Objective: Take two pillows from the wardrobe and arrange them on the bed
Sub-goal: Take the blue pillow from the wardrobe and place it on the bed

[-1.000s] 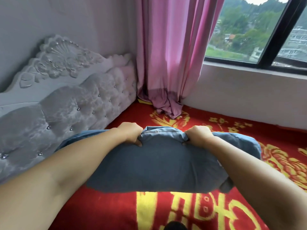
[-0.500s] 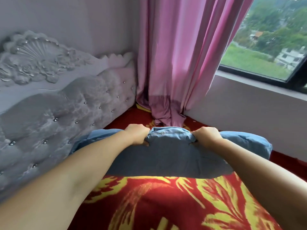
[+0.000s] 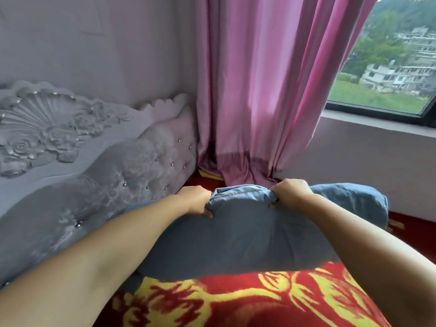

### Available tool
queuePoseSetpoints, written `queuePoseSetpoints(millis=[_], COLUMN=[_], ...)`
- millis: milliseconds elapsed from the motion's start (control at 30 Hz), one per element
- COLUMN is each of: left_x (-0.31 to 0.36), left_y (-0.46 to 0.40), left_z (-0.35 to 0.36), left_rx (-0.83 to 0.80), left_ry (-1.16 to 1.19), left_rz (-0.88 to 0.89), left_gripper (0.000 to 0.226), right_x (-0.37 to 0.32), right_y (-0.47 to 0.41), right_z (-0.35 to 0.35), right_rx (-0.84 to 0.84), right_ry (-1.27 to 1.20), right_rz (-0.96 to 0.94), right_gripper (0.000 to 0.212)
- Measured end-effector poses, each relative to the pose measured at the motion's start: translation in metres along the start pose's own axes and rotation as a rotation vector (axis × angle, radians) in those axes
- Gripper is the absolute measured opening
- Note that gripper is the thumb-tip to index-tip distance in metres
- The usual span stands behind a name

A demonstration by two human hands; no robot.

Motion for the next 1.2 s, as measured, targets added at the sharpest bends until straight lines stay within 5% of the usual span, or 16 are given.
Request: queuePoseSetpoints(millis=[233, 467, 633, 800, 1033, 1200], left_x=[-0.078, -0.08, -0.083, -0.085, -0.105, -0.14], left_y=[-0.014, -0.074, -0.158, -0.224, -0.274, -0.304], left_z=[-0.01, -0.025, -0.013, 0.032, 0.055, 0.077], left_rx=[0.007, 0.054, 0.053, -0.036, -0.041, 0.059], left_ry=[0.006, 0.106, 0.345, 0.582, 0.553, 0.494], left_rz=[-0.077, -0.171, -0.315, -0.52, -0.65, -0.702], left_gripper=[0.049, 0.046, 0.047, 0.049, 0.054, 0.058], right_x=[-0.05, -0.009, 0.019, 0.011, 0.006, -0.012], right_y=[-0.073, -0.148, -0.271, -0.377, -0.451, -0.496], right_z=[-0.025, -0.054, -0.064, -0.037, 0.001, 0.04], right_rx=[-0.026, -0.057, -0.096, -0.182, -0.183, 0.036], right_ry=[-0.004, 0.032, 0.207, 0.311, 0.313, 0.143], right_rz=[-0.045, -0.091, -0.26, -0.461, -0.527, -0.502], right_gripper=[0.039, 0.026, 0.05, 0.052, 0.045, 0.051])
Point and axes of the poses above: each hand's wrist, its own y-axis away from the middle knuckle, its own z-axis out of the palm, x = y × z, the point moved 3 cm from there along -y, towards the middle knuckle, and after that the axes turned 4 degrees about -x, right-handed, at the moved point
